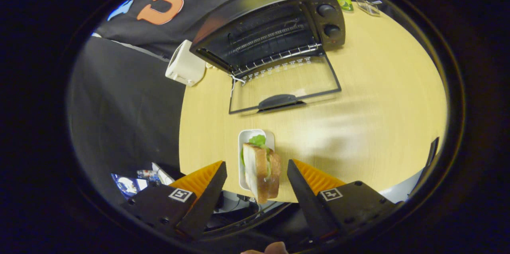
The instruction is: Open the toaster oven, put the food inside, and close the toaster oven door.
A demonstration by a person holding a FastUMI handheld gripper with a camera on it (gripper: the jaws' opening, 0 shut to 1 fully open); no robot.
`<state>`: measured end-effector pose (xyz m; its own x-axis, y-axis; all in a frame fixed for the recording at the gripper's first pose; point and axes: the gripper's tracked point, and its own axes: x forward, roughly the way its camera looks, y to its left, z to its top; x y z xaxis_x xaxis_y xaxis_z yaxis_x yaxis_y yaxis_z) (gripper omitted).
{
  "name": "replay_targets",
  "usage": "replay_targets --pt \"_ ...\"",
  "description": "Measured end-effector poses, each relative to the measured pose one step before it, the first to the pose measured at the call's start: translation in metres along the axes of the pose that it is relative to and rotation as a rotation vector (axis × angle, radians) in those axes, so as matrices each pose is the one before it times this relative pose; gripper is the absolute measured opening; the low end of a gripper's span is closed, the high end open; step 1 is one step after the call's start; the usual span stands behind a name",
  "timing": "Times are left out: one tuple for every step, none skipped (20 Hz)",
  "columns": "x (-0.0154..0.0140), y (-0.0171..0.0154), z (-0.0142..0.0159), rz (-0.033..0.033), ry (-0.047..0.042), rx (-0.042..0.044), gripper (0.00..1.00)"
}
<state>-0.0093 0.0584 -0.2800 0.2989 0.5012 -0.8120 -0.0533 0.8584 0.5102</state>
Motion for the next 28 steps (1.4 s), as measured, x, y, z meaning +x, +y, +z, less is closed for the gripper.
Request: replay_targets --pt "0.00355 -0.00167 -0.00398 0.00414 0.01278 0.00094 1.0" --pt "0.00328 -0.00023 -0.00474 0.00325 0.01869 0.00552 1.0" --pt "0.00636 -0.00033 -0.00365 0.00948 0.02189 0.0044 1.0" --pt "0.00449 -0.00088 -0.00244 0.00677 0.01289 -0.00142 1.0" --pt "0.0064 -0.00201 -0.00116 0.00696 0.01623 -0.00211 1.0" --pt "0.0035 -0.00166 -0.00077 0.0072 0.00804 0.00863 1.0" --pt "0.00492 -0.00276 0.00094 0.00717 0.01675 0.01971 1.0" --pt "0.00126 -0.00093 -0.00275 0.00843 0.01474 0.02334 0.99" --pt "0.00355 0.00081 0.00063 0.02161 0.01515 0.02783 0.98" --pt "0.0024 0.0017 -0.0017 0.01788 0.01218 0.01642 0.97" --pt "0.0005 0.00029 0.0007 0.01162 0.00415 0.00993 0.94" --pt "0.0007 -0.00028 -0.00013 0.00422 0.00412 -0.00052 0.85" --pt "0.00078 -0.0004 0.00023 0.00631 0.00091 0.00023 0.77" --pt "0.00095 0.00057 -0.00089 0.00857 0.01145 0.00832 0.67" --pt "-0.00143 0.00242 -0.00166 0.01275 0.011 0.01476 0.58" --pt "-0.00194 0.00109 0.0005 0.00772 0.00764 0.00197 0.48" --pt "-0.00023 0.00098 -0.00038 0.00081 -0.00087 -0.0123 0.45" --pt "-0.00315 0.00148 -0.00169 0.00245 0.00329 -0.01773 0.41" --pt "-0.00196 0.00306 0.00062 0.01111 -0.00293 -0.00381 0.4" --pt "-0.00378 0.00405 -0.00006 0.01735 -0.00427 0.00697 0.39" --pt "-0.00417 0.00409 0.00094 0.02008 -0.00638 0.00824 0.38" --pt "-0.00486 0.00378 0.00084 0.01994 -0.00646 0.0046 0.38" --pt "-0.00486 0.00506 0.00201 0.02672 -0.01134 0.00938 0.37" --pt "-0.00496 0.00511 0.00229 0.02705 -0.01261 0.01041 0.37" --pt "-0.00468 0.0076 0.00486 0.04127 -0.02556 0.00288 0.37" --pt "-0.00354 0.00733 0.00646 0.04374 -0.03118 0.00123 0.37" --pt "-0.00308 0.00576 0.00607 0.04001 -0.03062 0.00862 0.37" --pt "-0.001 0.00423 0.00757 0.03461 -0.03511 0.01144 0.37"
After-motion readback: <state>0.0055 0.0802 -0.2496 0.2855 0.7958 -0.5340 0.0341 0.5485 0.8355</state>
